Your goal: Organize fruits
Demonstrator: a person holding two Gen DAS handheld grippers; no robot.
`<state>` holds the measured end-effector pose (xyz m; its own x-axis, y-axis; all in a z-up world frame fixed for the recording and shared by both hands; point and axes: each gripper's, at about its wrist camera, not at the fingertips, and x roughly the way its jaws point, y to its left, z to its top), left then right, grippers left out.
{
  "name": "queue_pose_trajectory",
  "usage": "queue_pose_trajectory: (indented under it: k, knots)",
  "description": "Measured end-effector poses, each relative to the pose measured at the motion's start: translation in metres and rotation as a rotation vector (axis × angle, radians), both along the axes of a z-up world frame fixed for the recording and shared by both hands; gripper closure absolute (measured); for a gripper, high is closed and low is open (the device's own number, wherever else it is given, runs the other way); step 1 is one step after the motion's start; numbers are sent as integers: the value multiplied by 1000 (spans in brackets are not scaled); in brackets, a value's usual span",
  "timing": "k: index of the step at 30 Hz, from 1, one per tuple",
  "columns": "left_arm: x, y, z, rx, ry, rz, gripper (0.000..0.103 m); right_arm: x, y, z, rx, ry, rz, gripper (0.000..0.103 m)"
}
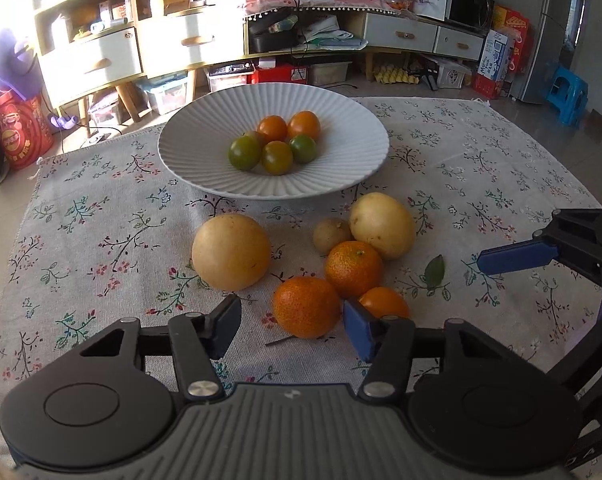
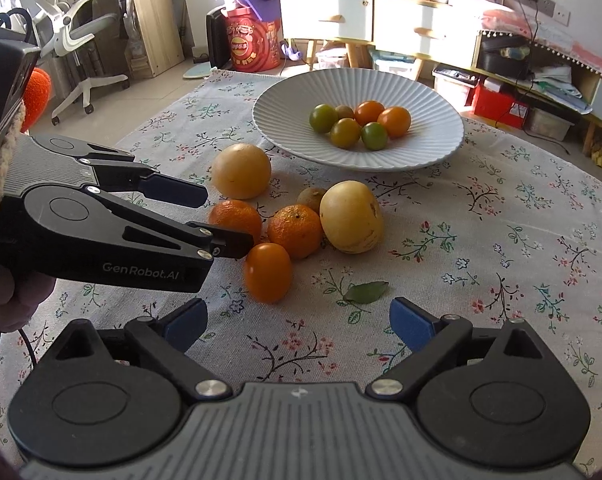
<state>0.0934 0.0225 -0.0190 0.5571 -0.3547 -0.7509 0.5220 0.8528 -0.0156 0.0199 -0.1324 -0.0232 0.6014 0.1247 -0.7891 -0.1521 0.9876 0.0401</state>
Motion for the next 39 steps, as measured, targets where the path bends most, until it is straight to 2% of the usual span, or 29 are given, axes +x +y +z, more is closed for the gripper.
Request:
queue_pose_trajectory:
  k: [4,9,18,31,39]
  knots:
    - [2,-1,-1,-11,14,2,77,0,2,0,20,-12,7,11]
    - [1,-2,-2,-19,22,-3,88,0,5,-3,27,-29,13,20]
    - [-2,-1,1,7,5,3,89,3,5,-3,31,-44,10,36]
    - [-4,4,6,23,3,29,89,8,11,-6,34,-52,29,51]
    - [-3,7,6,29,11,45,89,10,16,-9,23,-52,38,65]
